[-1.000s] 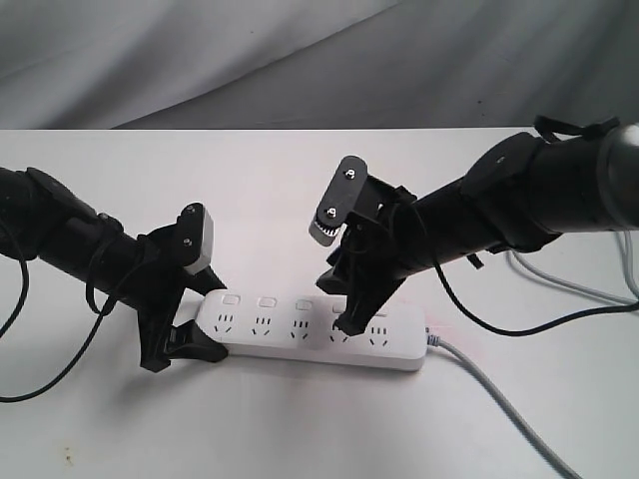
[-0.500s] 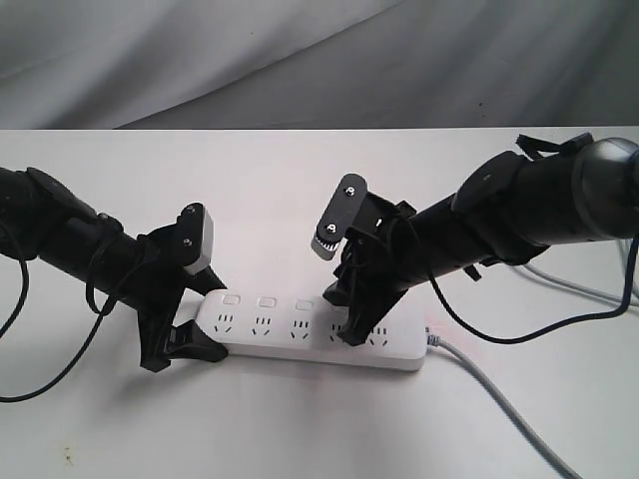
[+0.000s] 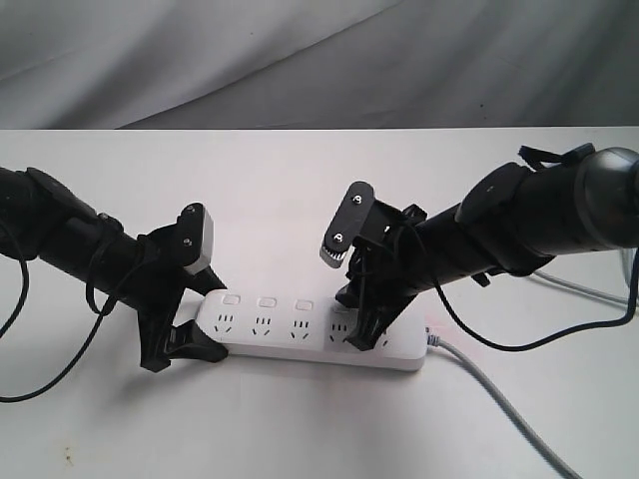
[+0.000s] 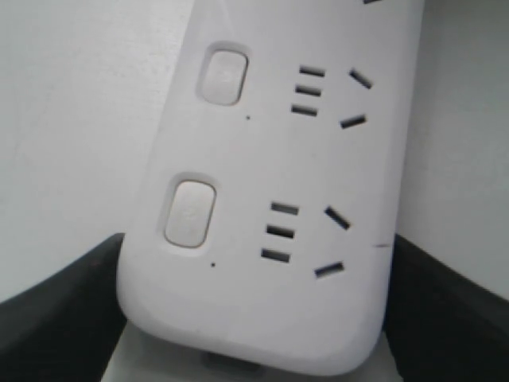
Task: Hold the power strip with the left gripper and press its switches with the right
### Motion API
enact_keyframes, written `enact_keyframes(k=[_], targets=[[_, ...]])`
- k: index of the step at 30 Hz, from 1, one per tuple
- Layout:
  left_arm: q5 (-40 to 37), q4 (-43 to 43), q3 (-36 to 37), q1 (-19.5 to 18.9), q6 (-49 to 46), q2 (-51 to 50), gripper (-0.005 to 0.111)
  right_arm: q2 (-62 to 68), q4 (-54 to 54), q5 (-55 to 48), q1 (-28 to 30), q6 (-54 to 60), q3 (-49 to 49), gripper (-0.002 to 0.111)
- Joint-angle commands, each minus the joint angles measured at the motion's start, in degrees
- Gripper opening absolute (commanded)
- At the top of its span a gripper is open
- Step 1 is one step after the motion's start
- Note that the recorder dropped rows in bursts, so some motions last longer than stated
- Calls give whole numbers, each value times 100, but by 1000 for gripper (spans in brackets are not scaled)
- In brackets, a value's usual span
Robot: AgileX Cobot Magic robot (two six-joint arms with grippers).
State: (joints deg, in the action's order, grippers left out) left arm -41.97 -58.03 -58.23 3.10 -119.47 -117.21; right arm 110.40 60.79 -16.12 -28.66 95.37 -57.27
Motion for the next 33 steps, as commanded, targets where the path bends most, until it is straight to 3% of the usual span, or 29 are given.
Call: enact_keyframes(k=[1, 33], targets=[[0, 15, 0, 16, 36, -25, 51, 3, 67, 30, 8, 62, 13, 30], [0, 15, 0, 16, 52, -25, 51, 406, 164, -439, -56, 31, -12, 30]])
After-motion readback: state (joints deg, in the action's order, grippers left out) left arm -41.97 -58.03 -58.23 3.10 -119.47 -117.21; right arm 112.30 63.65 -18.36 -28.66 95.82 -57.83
